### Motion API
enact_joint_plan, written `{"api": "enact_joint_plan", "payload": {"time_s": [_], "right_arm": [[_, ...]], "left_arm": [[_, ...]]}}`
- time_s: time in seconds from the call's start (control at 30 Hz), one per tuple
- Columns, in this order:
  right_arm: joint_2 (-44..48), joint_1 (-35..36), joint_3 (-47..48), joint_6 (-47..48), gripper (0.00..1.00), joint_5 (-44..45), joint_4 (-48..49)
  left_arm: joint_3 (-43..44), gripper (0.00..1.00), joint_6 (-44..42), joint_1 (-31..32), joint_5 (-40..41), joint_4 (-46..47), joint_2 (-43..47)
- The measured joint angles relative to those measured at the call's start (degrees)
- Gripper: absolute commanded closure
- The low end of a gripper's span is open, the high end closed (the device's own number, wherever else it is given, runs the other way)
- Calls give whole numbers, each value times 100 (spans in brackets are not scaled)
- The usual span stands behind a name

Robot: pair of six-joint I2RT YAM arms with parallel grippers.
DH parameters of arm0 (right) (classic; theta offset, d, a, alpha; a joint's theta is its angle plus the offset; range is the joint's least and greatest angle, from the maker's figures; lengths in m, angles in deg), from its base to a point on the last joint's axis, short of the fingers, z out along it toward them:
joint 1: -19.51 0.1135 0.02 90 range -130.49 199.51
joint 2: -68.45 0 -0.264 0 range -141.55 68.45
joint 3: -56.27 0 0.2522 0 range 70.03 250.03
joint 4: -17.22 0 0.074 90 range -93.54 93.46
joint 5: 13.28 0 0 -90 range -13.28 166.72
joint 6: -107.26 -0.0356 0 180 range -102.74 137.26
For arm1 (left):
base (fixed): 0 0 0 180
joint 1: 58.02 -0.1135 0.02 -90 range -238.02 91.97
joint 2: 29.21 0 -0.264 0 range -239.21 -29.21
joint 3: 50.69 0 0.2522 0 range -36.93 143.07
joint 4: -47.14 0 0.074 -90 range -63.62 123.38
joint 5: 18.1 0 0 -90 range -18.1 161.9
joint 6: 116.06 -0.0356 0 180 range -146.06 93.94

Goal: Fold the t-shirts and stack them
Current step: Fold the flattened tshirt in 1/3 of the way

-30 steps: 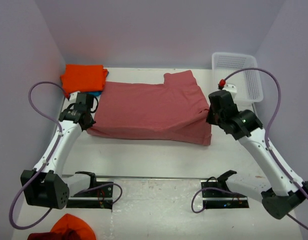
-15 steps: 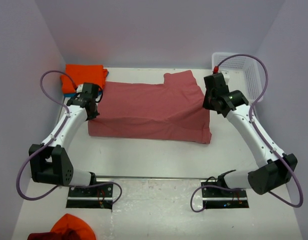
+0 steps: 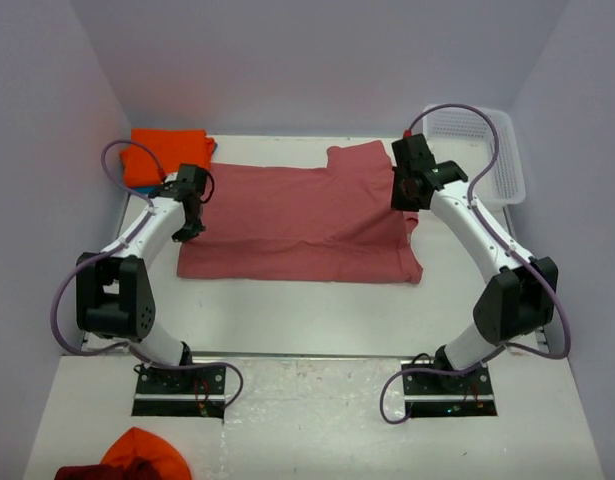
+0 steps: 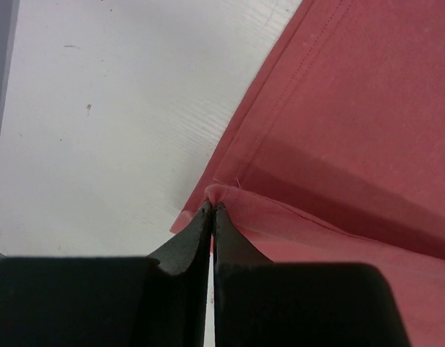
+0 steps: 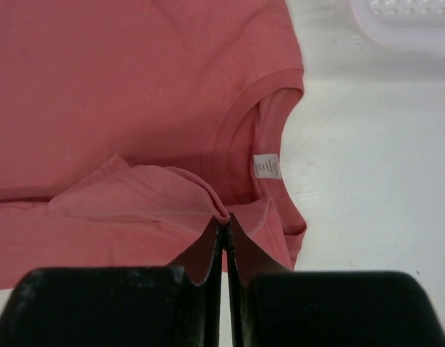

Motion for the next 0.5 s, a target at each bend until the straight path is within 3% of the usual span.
{"api": "enact_joint_plan", "payload": {"time_s": [0.2, 0.5], "right_arm": [[-654, -17, 356, 155, 100, -273, 109], [-813, -28, 501, 280, 100, -387, 162]], "left_arm": [[146, 100, 0, 0, 13, 68, -385], [203, 100, 7, 0, 72, 85, -835]]}}
